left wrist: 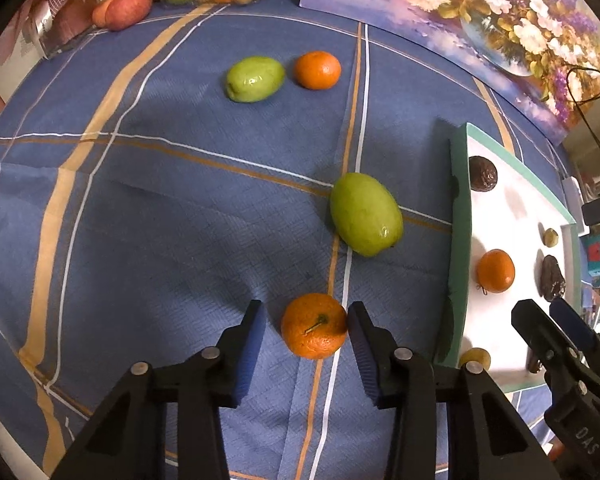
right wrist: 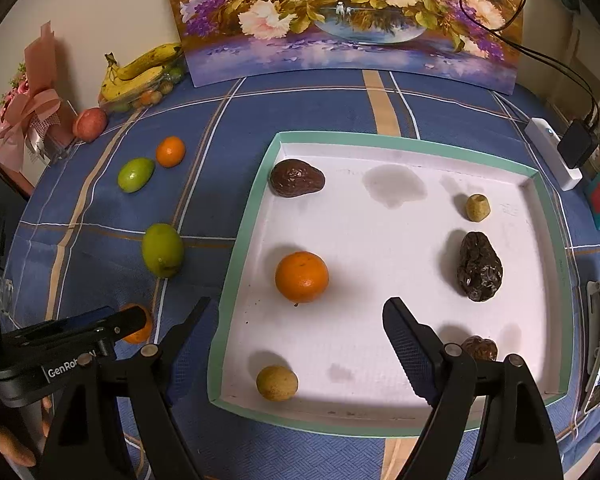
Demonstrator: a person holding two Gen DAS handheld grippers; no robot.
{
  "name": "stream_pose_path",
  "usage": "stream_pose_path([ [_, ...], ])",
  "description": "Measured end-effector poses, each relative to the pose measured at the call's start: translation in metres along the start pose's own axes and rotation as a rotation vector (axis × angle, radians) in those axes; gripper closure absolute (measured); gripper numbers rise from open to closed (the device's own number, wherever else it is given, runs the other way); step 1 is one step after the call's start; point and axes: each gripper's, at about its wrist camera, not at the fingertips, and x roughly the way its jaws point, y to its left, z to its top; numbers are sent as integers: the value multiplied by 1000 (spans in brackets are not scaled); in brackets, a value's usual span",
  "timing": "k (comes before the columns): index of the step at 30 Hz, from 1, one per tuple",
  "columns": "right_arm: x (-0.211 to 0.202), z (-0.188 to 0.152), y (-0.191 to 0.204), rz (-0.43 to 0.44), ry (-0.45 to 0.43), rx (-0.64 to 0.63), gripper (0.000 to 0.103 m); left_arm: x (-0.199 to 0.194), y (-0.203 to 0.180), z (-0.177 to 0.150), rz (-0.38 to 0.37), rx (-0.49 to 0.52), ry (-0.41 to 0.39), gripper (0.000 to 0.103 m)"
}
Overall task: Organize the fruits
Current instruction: 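Grasp the tangerine with the left gripper while the right gripper approaches the green pear, then grasp the green pear with the right gripper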
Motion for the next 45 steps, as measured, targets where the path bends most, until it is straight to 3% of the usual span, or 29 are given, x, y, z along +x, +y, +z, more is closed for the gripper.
stream_pose_path([
  [5, 0, 0, 0, 0, 0, 0, 18, 7, -4, 1, -31, 9, 13, 66],
  [12, 0, 0, 0, 0, 1, 3, 18, 6, -4, 1, -35, 5, 9, 67],
  [25, 2, 7, 6, 33, -25, -9, 18, -35, 30, 18, -21, -119, -156, 68],
  [33, 4, 22, 32, 114, -90, -103, 18, -50, 52, 35, -13, -192, -228, 68],
  [41, 25, 33, 70, 154, -59, -197, 20, -43, 67, 47, -16, -235, -223, 68],
  [45, 42, 37, 87, 158, -31, -241, 29, -36, 74, 54, -18, -256, -212, 68],
])
